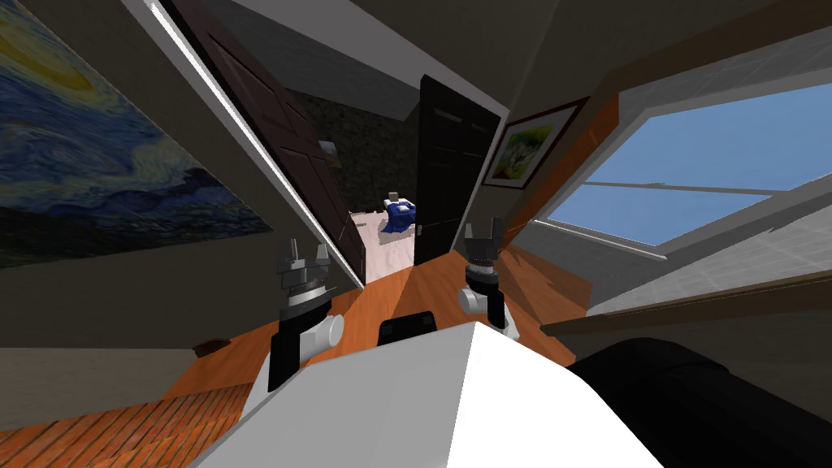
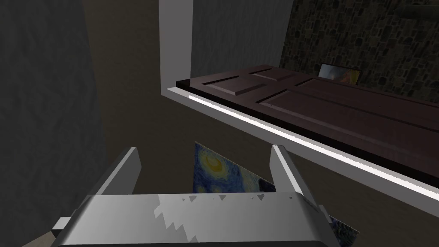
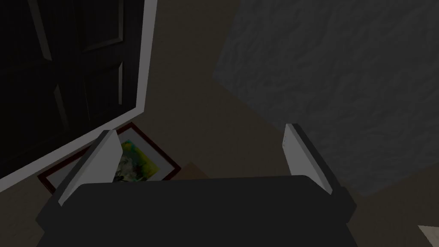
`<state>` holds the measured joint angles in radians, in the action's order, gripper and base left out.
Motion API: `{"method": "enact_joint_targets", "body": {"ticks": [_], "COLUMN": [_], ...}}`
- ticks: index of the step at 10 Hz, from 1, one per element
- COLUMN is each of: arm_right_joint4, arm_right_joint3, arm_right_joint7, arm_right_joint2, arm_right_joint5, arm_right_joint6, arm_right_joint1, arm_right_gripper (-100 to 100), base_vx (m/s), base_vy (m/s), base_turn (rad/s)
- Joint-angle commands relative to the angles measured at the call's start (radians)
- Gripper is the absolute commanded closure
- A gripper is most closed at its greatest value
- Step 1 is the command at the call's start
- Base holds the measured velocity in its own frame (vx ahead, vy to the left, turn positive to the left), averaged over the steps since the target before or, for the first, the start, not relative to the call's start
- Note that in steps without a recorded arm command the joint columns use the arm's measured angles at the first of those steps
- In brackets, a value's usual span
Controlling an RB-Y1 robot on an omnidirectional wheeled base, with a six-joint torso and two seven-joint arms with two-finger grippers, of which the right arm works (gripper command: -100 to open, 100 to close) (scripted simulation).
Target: Push the door open
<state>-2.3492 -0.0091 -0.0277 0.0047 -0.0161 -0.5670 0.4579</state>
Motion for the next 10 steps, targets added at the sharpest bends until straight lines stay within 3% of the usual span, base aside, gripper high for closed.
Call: {"method": "enact_joint_targets", "body": {"ticks": [1, 4, 10], "arm_right_joint4": [0.029, 0.088, 0.271], "arm_right_joint3": [0.0, -0.001, -0.002], "arm_right_joint7": [-0.005, -0.017, -0.052], "arm_right_joint2": [-0.005, -0.013, -0.037], "arm_right_joint5": [0.005, 0.016, 0.05], "arm_right_joint6": [-0.005, -0.015, -0.047], "arm_right_joint1": [-0.01, -0.029, -0.091], "arm_right_gripper": [-100, -100, -100], "base_vx": [0.053, 0.091, 0.095], "base_vy": [-0.004, -0.021, -0.015], "base_turn": [0.007, 0.009, 0.013]}}
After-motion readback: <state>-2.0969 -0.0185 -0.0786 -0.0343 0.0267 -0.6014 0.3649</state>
